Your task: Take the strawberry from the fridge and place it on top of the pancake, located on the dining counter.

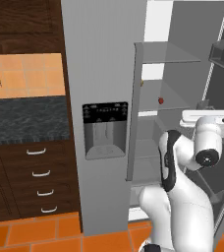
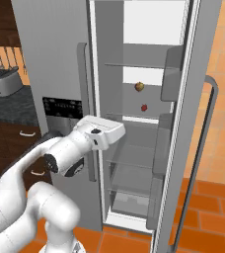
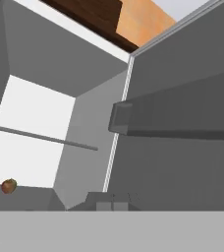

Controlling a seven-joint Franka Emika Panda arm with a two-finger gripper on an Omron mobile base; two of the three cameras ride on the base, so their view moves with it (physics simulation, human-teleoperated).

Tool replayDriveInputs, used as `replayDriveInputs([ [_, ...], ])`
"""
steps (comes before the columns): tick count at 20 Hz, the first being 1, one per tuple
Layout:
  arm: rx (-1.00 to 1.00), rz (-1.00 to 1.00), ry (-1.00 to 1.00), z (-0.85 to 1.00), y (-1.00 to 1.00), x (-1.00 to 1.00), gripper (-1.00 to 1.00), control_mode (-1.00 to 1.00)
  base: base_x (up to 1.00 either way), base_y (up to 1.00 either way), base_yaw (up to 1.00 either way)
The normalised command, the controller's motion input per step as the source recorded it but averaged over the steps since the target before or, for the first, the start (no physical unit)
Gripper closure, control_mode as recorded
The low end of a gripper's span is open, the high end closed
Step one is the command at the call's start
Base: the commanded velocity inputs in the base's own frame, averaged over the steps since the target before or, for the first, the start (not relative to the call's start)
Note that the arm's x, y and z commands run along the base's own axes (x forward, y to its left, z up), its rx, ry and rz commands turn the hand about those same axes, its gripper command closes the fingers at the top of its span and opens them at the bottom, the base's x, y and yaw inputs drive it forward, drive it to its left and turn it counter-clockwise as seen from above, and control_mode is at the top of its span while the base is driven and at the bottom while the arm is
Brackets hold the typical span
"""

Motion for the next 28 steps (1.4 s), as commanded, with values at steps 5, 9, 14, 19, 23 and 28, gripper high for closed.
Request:
replayDriveInputs([
  [5, 0.05, -0.05, 0.0, 0.03, -0.54, 0.57, 1.0, -1.0, 0.0, 0.0, 0.0],
  [9, 0.14, 0.0, 0.0, 0.0, -0.9, 0.39, 1.0, -1.0, 0.0, 0.0, 0.0],
  [14, 0.15, 0.0, 0.0, 0.0, -0.93, 0.37, 1.0, -1.0, 0.0, 0.0, 0.0],
  [19, 0.16, 0.0, 0.0, 0.0, -0.98, 0.24, 1.0, -1.0, 0.0, 0.0, 0.0],
  [23, 0.16, 0.0, 0.0, 0.0, -0.93, 0.29, 1.0, -1.0, 0.0, 0.0, 0.0],
  [28, 0.12, 0.0, 0.0, 0.0, -0.68, 0.26, 1.0, -1.0, 0.0, 0.0, 0.0],
])
